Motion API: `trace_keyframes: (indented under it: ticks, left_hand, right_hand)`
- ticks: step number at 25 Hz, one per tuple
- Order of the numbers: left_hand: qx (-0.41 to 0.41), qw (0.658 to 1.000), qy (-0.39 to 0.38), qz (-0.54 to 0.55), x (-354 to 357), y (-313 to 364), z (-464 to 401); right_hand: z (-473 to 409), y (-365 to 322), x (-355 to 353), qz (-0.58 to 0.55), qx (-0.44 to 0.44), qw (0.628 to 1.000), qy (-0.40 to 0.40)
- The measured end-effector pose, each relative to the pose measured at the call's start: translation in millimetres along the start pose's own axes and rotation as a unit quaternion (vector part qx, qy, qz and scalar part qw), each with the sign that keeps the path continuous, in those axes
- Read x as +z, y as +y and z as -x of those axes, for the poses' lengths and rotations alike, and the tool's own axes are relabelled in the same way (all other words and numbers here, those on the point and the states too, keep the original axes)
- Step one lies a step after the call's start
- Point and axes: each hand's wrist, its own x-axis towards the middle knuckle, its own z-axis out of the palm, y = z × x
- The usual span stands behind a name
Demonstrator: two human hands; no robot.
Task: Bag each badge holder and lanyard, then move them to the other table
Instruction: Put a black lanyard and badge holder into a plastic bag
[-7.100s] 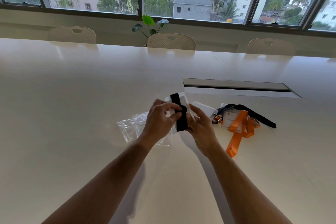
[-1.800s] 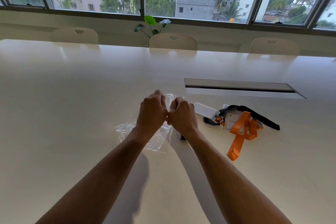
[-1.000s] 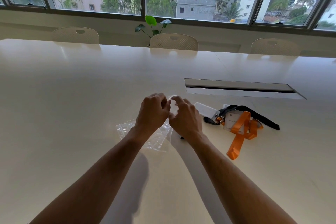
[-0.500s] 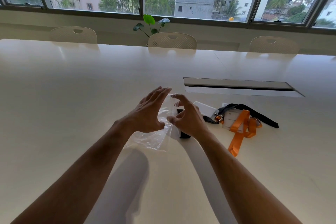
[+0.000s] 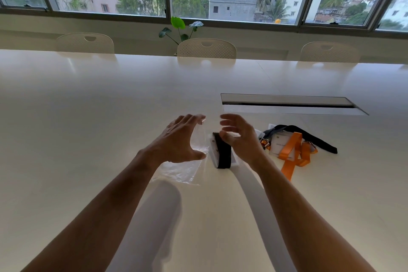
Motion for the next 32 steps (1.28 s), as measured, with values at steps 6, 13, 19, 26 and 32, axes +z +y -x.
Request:
trace_keyframes:
  ticks: [6,13,19,26,32]
  left_hand:
    - [-0.018,1.000,-0.006,0.000,-7.6,-2.7,5.1]
    - [-0.026,1.000,-0.011,-0.003,-9.5,-2.7,5.8]
    - [-0.032,0.999,-0.020,-0.005,-8.4,-3.3,6.4]
    - [-0.042,0.998,-0.034,-0.027,-7.2,-7.7,4.3]
    - [-0.050,0.997,-0.043,-0.040,-0.5,-7.1,-1.5]
  right_hand:
    - [-5.8,22.6,-27.5,0.113,0.130,0.979,-0.109]
    - [-20.7,29.4,-18.2,0.155,0.163,0.960,-0.170]
    - [-38.1,26.1,-19.0,0.185,0.148,0.944,-0.228]
    - [-38.1,27.3,-21.9,0.057,0.210,0.961,-0.172]
    - [-24.6,30.1,-27.0,-0.085,0.238,0.963,-0.091]
